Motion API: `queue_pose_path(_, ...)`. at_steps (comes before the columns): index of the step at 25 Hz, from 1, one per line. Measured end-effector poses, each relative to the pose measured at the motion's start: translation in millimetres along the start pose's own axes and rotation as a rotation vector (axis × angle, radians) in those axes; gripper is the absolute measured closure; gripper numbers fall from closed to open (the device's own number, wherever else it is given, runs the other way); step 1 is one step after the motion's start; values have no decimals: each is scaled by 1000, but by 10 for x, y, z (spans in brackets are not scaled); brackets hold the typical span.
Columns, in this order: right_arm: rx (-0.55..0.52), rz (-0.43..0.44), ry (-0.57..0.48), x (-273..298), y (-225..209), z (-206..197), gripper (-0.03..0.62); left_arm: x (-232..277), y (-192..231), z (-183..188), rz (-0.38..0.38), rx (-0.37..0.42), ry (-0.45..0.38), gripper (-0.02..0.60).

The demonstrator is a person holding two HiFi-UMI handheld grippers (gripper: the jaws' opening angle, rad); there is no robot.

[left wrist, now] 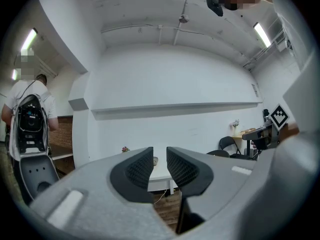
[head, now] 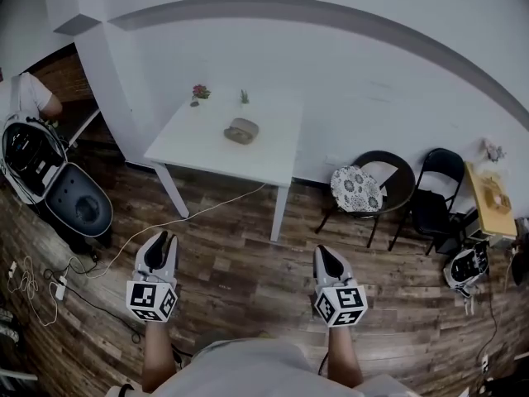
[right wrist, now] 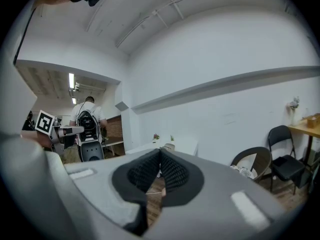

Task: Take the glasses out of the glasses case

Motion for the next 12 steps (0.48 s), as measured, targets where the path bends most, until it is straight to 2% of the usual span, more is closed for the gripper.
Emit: queue_pose_path(12, 30, 8, -3, 342, -140, -52, 591, 281, 78, -90, 10, -2, -2, 491)
Point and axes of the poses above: the fingertips, and each gripper's own axes: x forward along the fingers, y to its left, z out of its top, the point moved 8 cm from there along -x, backward along the fingers, and after that the axes turned 1 degree about -y, right-handed, at the moved point
